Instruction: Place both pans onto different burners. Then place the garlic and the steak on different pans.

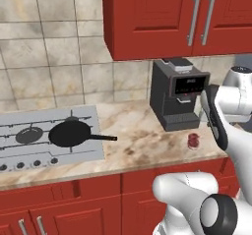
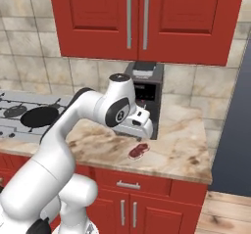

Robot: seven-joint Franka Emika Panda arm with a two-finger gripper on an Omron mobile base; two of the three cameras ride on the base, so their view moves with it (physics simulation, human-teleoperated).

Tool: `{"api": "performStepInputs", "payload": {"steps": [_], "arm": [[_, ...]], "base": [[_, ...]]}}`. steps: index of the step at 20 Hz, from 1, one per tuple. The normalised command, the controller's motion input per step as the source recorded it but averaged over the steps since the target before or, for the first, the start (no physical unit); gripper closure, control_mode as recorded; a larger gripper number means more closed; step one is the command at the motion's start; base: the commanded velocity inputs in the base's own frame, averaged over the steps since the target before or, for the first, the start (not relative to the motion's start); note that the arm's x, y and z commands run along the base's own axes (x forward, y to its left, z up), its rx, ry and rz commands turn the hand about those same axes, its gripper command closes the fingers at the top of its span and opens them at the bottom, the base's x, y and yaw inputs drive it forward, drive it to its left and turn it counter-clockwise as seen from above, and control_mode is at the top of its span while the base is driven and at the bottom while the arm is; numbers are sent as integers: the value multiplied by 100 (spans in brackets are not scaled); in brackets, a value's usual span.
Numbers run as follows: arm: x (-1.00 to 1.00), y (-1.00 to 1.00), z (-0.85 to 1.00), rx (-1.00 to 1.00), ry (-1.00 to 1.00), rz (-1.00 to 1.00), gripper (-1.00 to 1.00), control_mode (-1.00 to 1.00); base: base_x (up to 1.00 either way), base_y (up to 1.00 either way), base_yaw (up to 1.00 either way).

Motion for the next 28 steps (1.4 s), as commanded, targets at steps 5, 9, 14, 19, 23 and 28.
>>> {"api": "performStepInputs", "payload": {"steps": [5,9,14,19,23,28], "arm": [[0,0,0,0,0,0,-100,100],[0,0,0,0,0,0,-100,100],[5,0,-16,0,-2,0,-100,-100],[1,0,-61,0,-3,0,-100,-100],[0,0,-73,0,-3,0,-100,-100],[5,0,-63,0,0,0,-100,-100]], "base": [[50,-4,0],[44,0,0],[18,0,0],[0,0,0],[0,0,0],[0,0,0]]}}
